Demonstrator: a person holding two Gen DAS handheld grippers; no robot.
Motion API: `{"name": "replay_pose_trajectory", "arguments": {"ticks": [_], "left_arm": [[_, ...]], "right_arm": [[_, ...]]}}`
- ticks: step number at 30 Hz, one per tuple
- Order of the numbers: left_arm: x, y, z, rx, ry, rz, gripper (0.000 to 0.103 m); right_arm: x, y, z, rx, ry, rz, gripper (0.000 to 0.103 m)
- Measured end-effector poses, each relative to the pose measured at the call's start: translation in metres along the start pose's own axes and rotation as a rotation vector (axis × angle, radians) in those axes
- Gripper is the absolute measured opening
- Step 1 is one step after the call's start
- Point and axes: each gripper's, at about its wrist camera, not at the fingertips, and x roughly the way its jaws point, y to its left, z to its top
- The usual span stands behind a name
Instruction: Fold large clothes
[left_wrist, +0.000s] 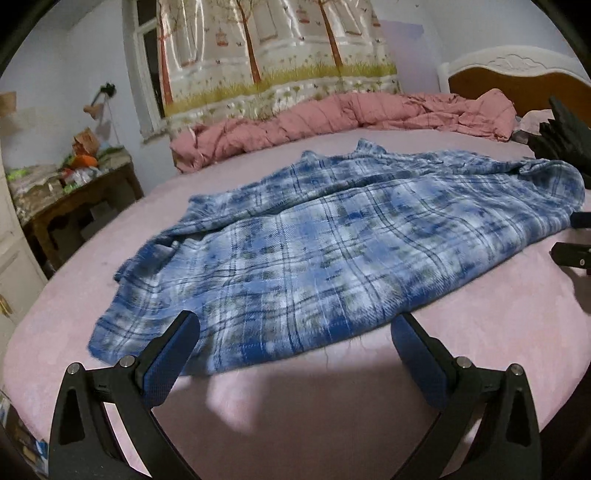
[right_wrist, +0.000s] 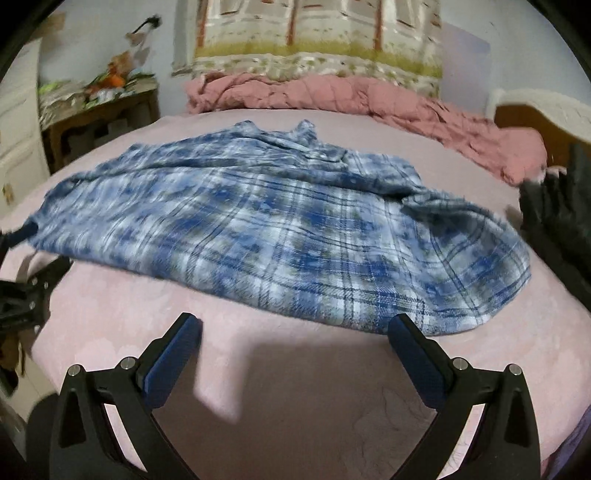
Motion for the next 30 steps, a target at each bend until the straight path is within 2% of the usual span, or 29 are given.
{"name": "replay_pose_trajectory", "arguments": {"ticks": [7,10,13,18,19,20,22,24,25,26,27,28,29,30], "left_arm": [[0.018,-0.003,0.021,0.038,0.049,0.032,0.103],[0.021,0.002,0.023,0.020,0.041,-0.010,0.103],[0.025,0.008,0.026,0.000,0.068,-0.027,0.103],[0.028,0.011,0.028,0.037,0.082,0.057,0.103],[0.029,0.013,0.027,0.042,0.086,0.069,0.103],[0.030,0.015,0.026,0.058,0.088,0.079,0.103],[0.030,0.019,0.023,0.099,0.082,0.099,0.103],[0.030,0.026,0.022,0.075,0.080,0.109,0.102],[0.029,0.028,0.021,0.077,0.075,0.098,0.098],[0.027,0.028,0.019,0.089,0.064,0.089,0.078],[0.024,0.026,0.016,0.110,0.051,0.095,0.045],[0.023,0.024,0.013,0.132,0.041,0.123,0.024],[0.022,0.024,0.009,0.142,0.029,0.160,0.008],[0.019,0.026,0.006,0.127,0.013,0.151,0.007]], "right_arm": [[0.010,0.000,0.013,-0.018,-0.003,-0.083,0.103],[0.013,0.000,0.019,-0.018,-0.009,-0.105,0.103],[0.014,-0.002,0.021,-0.024,-0.021,-0.118,0.103],[0.015,-0.003,0.026,-0.077,-0.050,-0.182,0.103],[0.015,-0.005,0.027,-0.090,-0.059,-0.204,0.096],[0.014,-0.008,0.026,-0.105,-0.069,-0.226,0.079],[0.014,-0.016,0.024,-0.129,-0.070,-0.273,0.059],[0.017,-0.027,0.020,-0.131,-0.060,-0.298,0.054],[0.016,-0.033,0.018,-0.126,-0.060,-0.278,0.041],[0.015,-0.036,0.017,-0.124,-0.063,-0.265,0.025],[0.014,-0.038,0.016,-0.128,-0.065,-0.270,0.020],[0.013,-0.038,0.015,-0.145,-0.069,-0.285,0.015],[0.013,-0.038,0.013,-0.163,-0.076,-0.300,0.010],[0.012,-0.038,0.011,-0.164,-0.084,-0.303,0.009]]}}
